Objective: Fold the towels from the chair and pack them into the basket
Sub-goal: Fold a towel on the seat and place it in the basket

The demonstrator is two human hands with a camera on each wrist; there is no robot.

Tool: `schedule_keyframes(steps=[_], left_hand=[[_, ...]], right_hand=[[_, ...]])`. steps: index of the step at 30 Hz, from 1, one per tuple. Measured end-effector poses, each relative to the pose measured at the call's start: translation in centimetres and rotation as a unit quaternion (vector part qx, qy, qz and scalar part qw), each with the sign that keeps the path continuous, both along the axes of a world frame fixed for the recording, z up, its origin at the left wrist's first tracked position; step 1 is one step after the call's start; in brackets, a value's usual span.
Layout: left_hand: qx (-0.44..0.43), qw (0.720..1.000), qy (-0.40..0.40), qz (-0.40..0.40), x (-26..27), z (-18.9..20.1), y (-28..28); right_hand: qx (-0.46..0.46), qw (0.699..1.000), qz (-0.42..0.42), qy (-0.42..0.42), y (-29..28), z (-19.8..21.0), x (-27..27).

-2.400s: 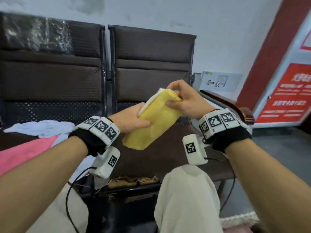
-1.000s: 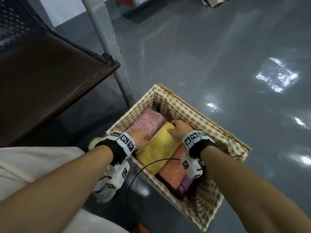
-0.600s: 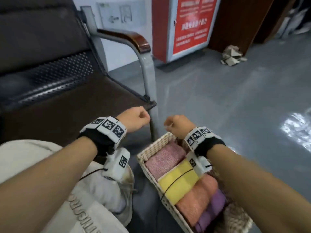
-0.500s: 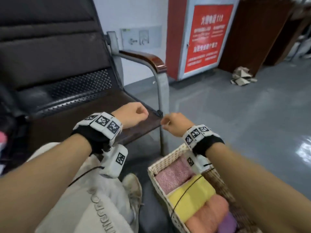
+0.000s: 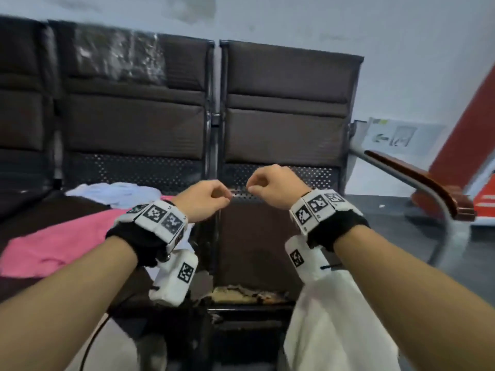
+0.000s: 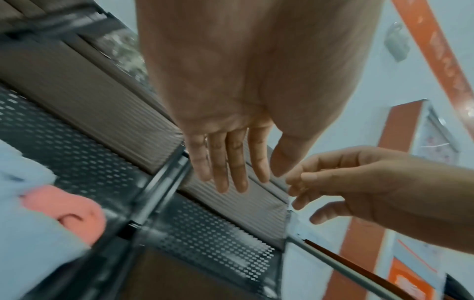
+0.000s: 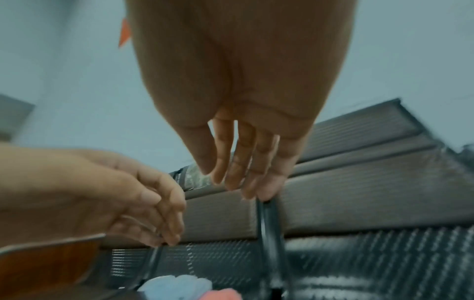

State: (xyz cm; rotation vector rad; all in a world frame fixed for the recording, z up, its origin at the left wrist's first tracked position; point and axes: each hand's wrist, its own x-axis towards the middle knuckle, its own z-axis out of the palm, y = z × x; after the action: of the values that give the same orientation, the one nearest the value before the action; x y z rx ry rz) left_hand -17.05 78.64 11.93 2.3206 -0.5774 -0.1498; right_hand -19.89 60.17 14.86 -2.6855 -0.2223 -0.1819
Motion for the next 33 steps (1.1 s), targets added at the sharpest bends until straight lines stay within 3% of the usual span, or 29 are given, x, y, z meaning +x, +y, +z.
schedule_keyframes(steps=[4,9,12,16,19,23,27,30,33], left_hand=[[0.039,0.997,0.026,0.055,3.3,-2.6,6.7],[0.13,0.987,0.063,0.075,6.2,-5.9,11.8],[0.218,0.968,0.114,0.038,7.1,-7.1,12.9],[0.275,0.955,0.107,0.025,7.6,-7.8,12.6],[0.305,0.947,0.104,0.008,7.7,-8.0,11.9],[0.31,0.946,0.099,0.013,7.7,-7.7,11.7],[0.305,0.946,0.106,-0.008,7.2,-7.6,11.7],[0.247,0.967,0.061,-0.007,6.8,-7.3,11.1],[0.165,0.986,-0.011,0.019,6.9,-7.2,9.6]], right_hand=[[0.049,0.998,0.033,0.039,5.4,-3.0,4.5],[0.032,0.99,0.083,0.113,9.5,-8.0,8.6],[0.006,0.98,0.108,0.164,11.3,-11.4,9.9],[-0.04,0.949,0.191,0.248,13.8,-16.1,9.4],[-0.071,0.945,0.233,0.219,14.9,-17.8,9.1],[-0.048,0.952,0.24,0.183,14.4,-16.6,9.2],[0.104,0.964,0.223,0.098,11.9,-12.8,8.6],[0.234,0.943,0.232,0.049,9.3,-9.0,7.6],[0.291,0.935,0.203,-0.001,6.6,-6.0,6.5]])
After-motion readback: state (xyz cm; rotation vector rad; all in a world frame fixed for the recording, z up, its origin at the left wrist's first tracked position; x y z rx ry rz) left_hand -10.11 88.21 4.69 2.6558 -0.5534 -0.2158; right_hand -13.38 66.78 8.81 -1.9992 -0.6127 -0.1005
